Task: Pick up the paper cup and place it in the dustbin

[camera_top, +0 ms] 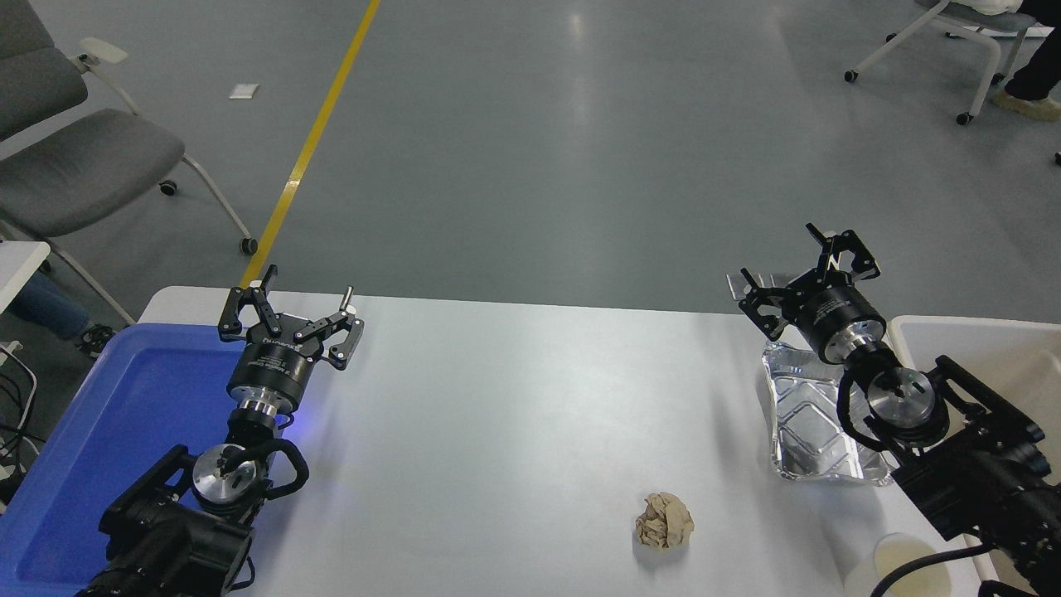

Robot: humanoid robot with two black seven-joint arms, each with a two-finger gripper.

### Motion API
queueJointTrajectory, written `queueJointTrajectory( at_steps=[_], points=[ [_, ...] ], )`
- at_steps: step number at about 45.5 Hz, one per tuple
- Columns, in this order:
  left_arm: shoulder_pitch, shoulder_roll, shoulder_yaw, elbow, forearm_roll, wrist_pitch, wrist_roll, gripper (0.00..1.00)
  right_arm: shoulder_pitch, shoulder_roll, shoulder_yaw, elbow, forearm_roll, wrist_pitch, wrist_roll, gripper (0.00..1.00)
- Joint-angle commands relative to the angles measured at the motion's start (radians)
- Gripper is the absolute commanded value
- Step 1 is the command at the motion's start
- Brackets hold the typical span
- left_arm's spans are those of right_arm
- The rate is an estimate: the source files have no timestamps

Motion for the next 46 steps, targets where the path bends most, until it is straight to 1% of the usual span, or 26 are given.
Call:
queueJointTrajectory(
  at_steps=[1,22,30,34,40,46],
  points=[
    [0.000,0.000,0.000,0.000,-0.002,0.000,0.000,0.99,0.000,0.000,-0.001,0.000,0.000,0.000,0.000,1.00],
    [0.000,0.000,0.002,0.000,-0.002,0.000,0.000,0.99,0.020,-0.006,-0.006,0.005,-0.018,-0.005,-0.003,1.00],
    [0.000,0.000,0.002,0.000,-0.002,0.000,0.000,0.99,0.037,-0.020,-0.007,0.025,-0.078,-0.003,-0.005,1.00],
    [0.000,0.000,0.002,0.000,-0.002,0.000,0.000,0.99,0.046,-0.078,-0.012,0.024,-0.112,0.001,-0.008,1.00],
    [0.000,0.000,0.002,0.000,-0.002,0.000,0.000,0.99,0.078,-0.161,-0.040,0.028,-0.204,0.006,-0.018,1.00],
    [0.000,0.000,0.002,0.000,-0.002,0.000,0.000,0.99,0.153,-0.279,-0.095,0.035,-0.230,0.006,-0.041,1.00]
  ],
)
